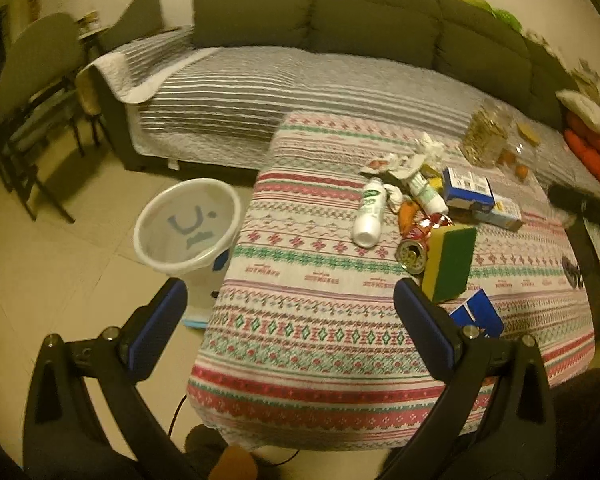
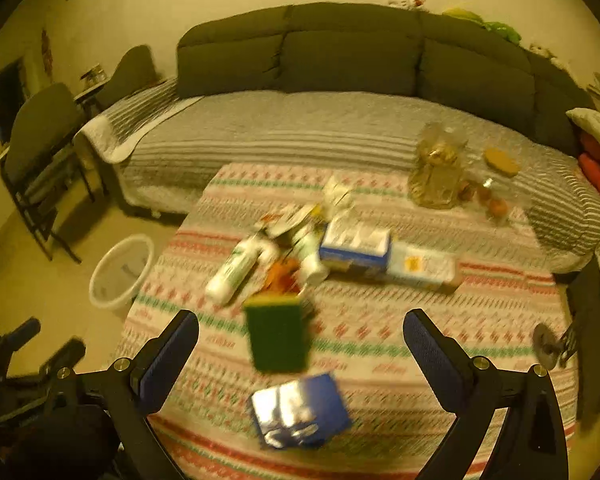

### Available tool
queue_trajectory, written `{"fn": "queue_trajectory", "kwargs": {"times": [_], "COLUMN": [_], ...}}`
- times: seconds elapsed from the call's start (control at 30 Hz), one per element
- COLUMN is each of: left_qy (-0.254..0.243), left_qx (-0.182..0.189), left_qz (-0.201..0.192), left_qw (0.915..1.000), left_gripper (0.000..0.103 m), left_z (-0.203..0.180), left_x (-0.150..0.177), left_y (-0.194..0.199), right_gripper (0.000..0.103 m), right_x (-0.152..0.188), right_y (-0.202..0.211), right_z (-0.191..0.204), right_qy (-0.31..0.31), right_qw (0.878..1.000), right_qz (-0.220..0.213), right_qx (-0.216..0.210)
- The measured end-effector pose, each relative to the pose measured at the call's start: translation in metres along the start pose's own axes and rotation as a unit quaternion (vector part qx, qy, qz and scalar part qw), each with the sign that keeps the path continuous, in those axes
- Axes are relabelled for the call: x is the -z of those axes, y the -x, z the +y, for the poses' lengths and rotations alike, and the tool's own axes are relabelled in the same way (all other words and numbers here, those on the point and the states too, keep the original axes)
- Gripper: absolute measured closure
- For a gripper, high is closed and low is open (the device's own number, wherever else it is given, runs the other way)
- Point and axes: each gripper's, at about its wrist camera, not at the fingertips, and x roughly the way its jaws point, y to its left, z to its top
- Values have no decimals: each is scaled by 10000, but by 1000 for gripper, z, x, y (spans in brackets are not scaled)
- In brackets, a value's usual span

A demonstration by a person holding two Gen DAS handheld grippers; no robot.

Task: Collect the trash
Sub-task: 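Grasp the green-yellow sponge with the left gripper while the right gripper grasps the blue snack box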

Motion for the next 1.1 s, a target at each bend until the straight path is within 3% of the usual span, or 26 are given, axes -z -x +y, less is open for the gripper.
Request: {"fn": "queue_trajectory", "kwargs": {"times": [0.2, 0.47, 0.6, 0.67, 0.93, 1.1], "left_qy": [-314, 142, 282, 333, 72, -88], "left_qx": [176, 724, 1192, 1461, 1873, 2073], "left_qz": [593, 1071, 1226, 1344, 1793, 1912], "left_qw": [9976, 9915, 9849, 9795, 9658, 9594], "left_gripper": [1, 1, 1, 5, 19, 23], "left_z": [-16, -28, -49, -66, -119, -131], "left_x": [-24, -50, -64, -70, -86, -83], "left_y": [-41, -89, -108, -120, -163, -161], "right_gripper": [0, 0, 0, 0, 0, 0], "right_x": [-32, -36, -31, -28, -17, -12], "right_y": [-34, -96, -121, -128, -144, -144], "right_z": [-31, -89, -116, -126, -165, -174], "right_qy": [-231, -526, -635, -584, -1015, -1001], "right_qw": [9989, 9926, 9888, 9873, 9797, 9789], "right_qz": [384, 870, 1181, 1255, 1541, 1587], "right_qx": [113, 667, 662, 775, 782, 805]}}
